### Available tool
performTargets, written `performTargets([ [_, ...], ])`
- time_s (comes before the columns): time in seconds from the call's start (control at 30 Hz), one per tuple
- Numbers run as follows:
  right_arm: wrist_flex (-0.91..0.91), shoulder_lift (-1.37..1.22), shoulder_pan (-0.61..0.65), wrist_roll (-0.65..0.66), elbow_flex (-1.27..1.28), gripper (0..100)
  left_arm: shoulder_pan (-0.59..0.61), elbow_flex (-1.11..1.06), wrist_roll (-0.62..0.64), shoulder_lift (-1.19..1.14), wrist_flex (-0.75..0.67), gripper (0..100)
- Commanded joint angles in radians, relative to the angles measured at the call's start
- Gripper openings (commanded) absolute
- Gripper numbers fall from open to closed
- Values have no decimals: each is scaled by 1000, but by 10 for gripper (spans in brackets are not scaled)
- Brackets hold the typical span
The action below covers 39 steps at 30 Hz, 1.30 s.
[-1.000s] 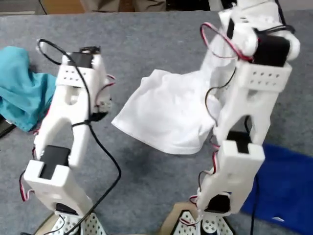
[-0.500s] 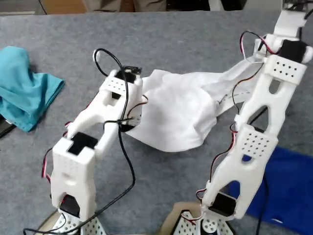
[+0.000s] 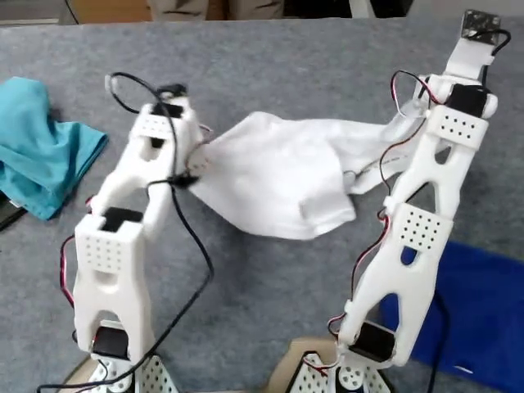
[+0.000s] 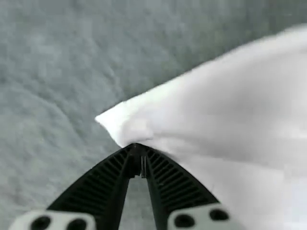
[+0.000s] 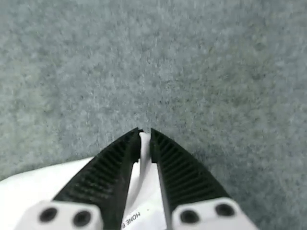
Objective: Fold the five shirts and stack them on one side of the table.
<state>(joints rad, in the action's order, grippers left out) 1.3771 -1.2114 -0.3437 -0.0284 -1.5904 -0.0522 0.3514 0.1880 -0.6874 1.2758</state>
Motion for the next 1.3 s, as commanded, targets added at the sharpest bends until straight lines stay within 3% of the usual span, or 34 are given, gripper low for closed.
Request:
performTargets([
  [0.0,11,-5,-12,-5,-76,9,132,199,3,-87,-31,18],
  [0.13,14,10,-15,-5,-74,9,216,450,11,-191,-3,18],
  [0.3,14,8,-7,-3,-73,9,232,790,12,-286,160,18],
  [0.53,12,5,19,0,-65,9,63,1106,12,-321,491,18],
  [0.67,6,-19,21,18,-74,9,-89,1062,-61,-251,489,53],
  [0.83,-20,-33,12,40,-74,9,-301,763,-189,-53,489,157],
  [1.07,-41,-38,-13,44,-67,9,-474,311,-187,188,482,157],
  [1.17,-43,-39,-21,41,-65,9,-534,244,-183,205,459,157],
  [1.27,-43,-41,-21,41,-65,9,-565,221,-63,205,397,161],
])
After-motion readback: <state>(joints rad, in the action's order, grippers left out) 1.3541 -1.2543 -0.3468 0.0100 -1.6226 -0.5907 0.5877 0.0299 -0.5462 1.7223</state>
